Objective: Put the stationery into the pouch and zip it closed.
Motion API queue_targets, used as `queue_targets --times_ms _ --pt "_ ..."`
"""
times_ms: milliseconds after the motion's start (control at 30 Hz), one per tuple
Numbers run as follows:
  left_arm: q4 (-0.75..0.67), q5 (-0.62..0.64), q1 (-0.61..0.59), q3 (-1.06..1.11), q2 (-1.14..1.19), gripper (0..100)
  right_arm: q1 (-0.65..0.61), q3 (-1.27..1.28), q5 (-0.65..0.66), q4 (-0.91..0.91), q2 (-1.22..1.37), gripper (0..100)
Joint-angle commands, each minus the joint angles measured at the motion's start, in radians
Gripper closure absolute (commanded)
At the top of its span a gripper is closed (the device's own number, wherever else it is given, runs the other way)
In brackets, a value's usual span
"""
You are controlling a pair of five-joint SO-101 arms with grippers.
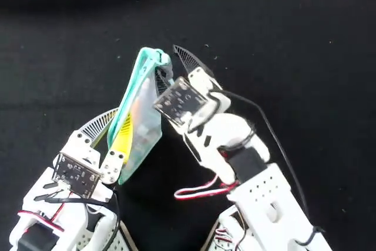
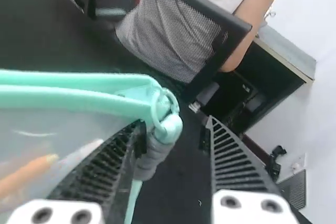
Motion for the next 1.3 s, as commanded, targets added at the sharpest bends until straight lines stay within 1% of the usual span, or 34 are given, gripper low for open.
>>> queue_targets --times_ms 0,67,233,533,633,733,1267 --pt "0.009 -0.005 0.008 0.027 0.003 97 0.006 -0.081 0.077 -0.020 0.012 81.9" --pt "0.009 -0.005 0.008 0.027 0.003 97 0.008 -0.090 0.138 -0.020 0.015 82.0" --pt "0.009 -0.005 0.008 0.022 0.003 97 0.008 -0.087 0.256 -0.002 0.015 87.3" --pt "0.009 -0.006 0.008 0.021 0.003 97 0.008 -0.102 0.267 -0.002 0.015 87.1" --pt "0.009 -0.009 0.008 0.021 0.003 97 0.032 -0.125 0.269 -0.002 0.016 87.1" --pt "0.011 -0.041 0.010 0.022 0.003 97 0.057 -0.143 0.269 0.000 0.016 87.1" --pt "0.011 -0.043 0.010 0.027 0.003 97 0.061 -0.165 0.270 0.000 0.015 87.4"
